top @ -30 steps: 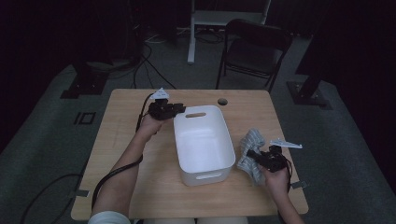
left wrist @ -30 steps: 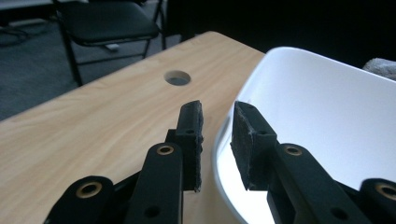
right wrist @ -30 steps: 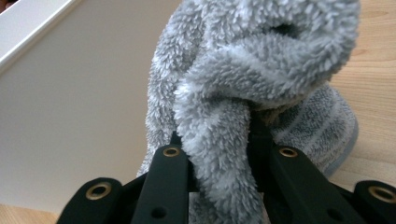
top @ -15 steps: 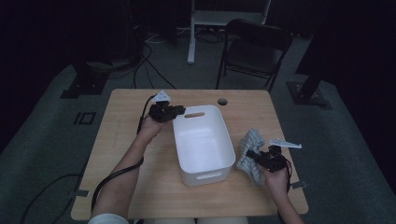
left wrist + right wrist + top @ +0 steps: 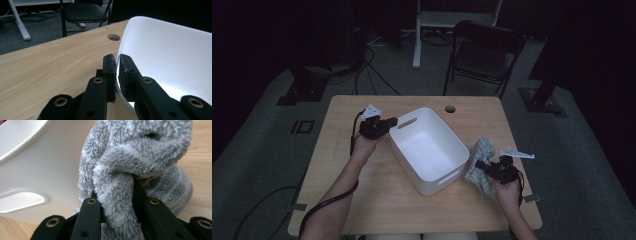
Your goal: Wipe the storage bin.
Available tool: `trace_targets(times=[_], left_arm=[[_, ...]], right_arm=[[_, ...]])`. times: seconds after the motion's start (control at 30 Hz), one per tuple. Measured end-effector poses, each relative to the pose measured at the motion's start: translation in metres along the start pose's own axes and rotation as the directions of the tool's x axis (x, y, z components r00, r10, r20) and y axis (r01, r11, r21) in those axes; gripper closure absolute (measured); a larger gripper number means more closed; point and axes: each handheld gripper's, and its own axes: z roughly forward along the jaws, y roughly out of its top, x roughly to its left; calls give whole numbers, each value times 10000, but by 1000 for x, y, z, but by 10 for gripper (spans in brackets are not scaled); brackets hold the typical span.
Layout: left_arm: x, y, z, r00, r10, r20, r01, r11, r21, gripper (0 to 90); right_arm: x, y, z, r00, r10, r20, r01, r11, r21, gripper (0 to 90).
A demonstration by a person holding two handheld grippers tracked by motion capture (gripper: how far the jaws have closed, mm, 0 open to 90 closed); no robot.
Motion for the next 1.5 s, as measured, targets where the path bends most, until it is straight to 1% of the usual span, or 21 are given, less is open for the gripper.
trace_targets(times=[0.07,0.1,0.17,0.2,0.23,0.3,0.4,0.5,0.57,0.6,0.63,0.7,0.87,0.93,1.0,1.1,1.17,1.23,1.43,1.47,1.5], left_arm=[[1,1,-1,10000,-16,31,17,9999,-143,828],[1,1,-1,10000,-16,31,17,9999,-143,792],[5,5,-1,9997,-246,82,249,9990,-367,789],[7,7,-1,9991,-331,278,341,9987,-380,738],[8,9,0,9993,-315,223,323,9989,-353,732],[9,11,3,9981,-326,525,339,9991,-241,731],[7,14,9,9984,-96,552,91,9999,93,731],[4,14,14,9985,140,520,-159,9992,367,736],[4,15,15,9991,76,411,-93,9991,415,765],[4,14,15,9992,-25,399,9,9992,392,813],[6,14,14,9987,-135,495,117,9992,372,820],[5,14,13,9989,-75,470,55,9991,423,828],[0,11,6,9998,36,210,-46,9987,513,861],[-3,8,1,9999,-79,85,75,9988,489,874],[-6,6,-4,9996,-150,-243,161,9988,458,876],[-6,3,-7,9992,-237,-315,247,9991,339,872],[-4,3,-6,9989,-367,-305,374,9990,242,865],[-2,5,-2,9988,-444,-201,450,9985,321,786],[1,7,5,9986,-520,-82,524,9970,568,789],[1,7,5,9985,-545,10,543,9966,621,811],[-1,6,5,9991,-411,-59,414,9966,712,841]], right_arm=[[0,0,0,10000,10,-13,-10,10000,3,759],[0,0,0,10000,10,-13,-10,10000,3,759],[1,0,1,10000,-8,-15,8,10000,4,759],[1,0,1,10000,-16,-3,16,10000,10,759],[1,0,1,10000,-11,-8,11,10000,9,759],[1,0,1,10000,-17,-4,17,10000,6,759],[0,0,0,10000,-8,5,8,10000,2,759],[-1,0,0,10000,13,24,-13,10000,-17,759],[-1,0,-1,10000,17,14,-17,10000,-31,759],[0,0,-1,10000,14,16,-14,10000,-47,759],[-1,0,-1,10000,10,13,-10,10000,-35,760],[-1,0,-1,10000,43,-3,-43,10000,-21,759],[0,1,0,10000,20,-7,-20,10000,-19,759],[0,1,0,10000,22,-3,-22,10000,-29,760],[0,1,0,10000,21,3,-21,10000,-38,759],[1,1,-1,10000,7,13,-7,10000,-35,759],[1,1,0,10000,8,-15,-8,10000,-50,759],[2,2,0,10000,-20,-10,20,10000,-56,760],[0,1,0,10000,17,-16,-17,10000,-41,759],[0,1,-1,10000,15,-16,-16,10000,-50,759],[-1,1,-1,10000,27,-9,-28,10000,-53,760]])
